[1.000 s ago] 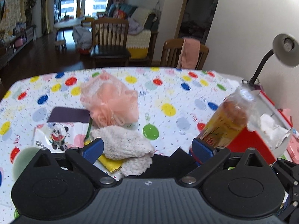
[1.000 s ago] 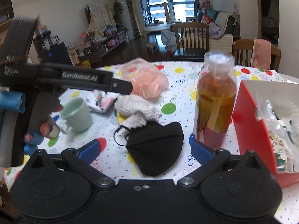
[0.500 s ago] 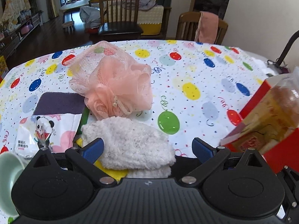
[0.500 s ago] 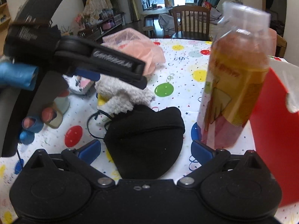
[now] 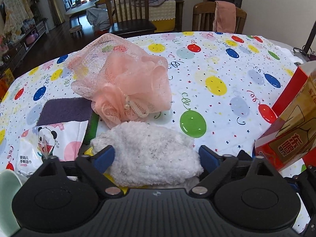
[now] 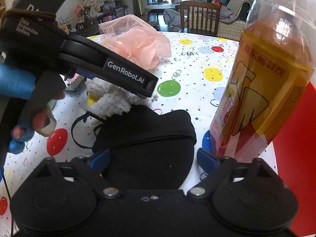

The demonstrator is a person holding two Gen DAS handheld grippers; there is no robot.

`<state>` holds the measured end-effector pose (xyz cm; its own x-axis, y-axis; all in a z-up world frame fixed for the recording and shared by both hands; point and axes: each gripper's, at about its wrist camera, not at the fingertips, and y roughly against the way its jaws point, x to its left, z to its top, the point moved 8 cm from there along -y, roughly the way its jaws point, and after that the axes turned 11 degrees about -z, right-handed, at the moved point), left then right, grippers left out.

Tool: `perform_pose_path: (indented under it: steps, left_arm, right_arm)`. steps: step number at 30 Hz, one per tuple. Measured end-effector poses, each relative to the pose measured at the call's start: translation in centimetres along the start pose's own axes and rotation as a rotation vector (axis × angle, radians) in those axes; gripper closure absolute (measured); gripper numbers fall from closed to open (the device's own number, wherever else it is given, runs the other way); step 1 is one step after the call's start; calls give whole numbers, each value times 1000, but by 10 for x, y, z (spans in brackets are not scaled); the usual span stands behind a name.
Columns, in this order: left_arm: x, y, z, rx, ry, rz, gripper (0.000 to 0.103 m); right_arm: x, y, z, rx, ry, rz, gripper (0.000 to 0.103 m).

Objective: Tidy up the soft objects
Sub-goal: 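Grasp the white fluffy cloth with left tool while right tool grasps black mask, then lift and carry the fluffy cloth and black mask with both tools over the box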

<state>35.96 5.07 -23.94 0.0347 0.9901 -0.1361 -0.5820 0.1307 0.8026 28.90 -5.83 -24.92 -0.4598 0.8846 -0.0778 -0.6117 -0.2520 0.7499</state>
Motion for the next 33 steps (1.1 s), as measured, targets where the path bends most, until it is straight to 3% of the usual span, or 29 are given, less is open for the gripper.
perform_pose_path:
  steps: [7,9,12,15,21,33]
  left_arm:
    - [-2,4,-1,4,-30,11,50]
    - [0,6,-1,2,-25,16,64]
    - [2,9,-3,3,-21,12,70]
    - [4,13,-4,-3,-15,14,75]
    - [6,26,-5,-25,4,4,77]
    - [1,79,-8,-85,35,-66,78]
  right_arm:
    - [0,4,-1,2,14,-25,35]
    - [0,7,-2,-3,9,-32,46]
    - [0,11,-2,-9,6,-40,58]
    - [0,17,0,-24,5,-41,70]
    - [3,35,5,-58,-3,-14,82]
    - [-15,99,12,-151,-67,4,91]
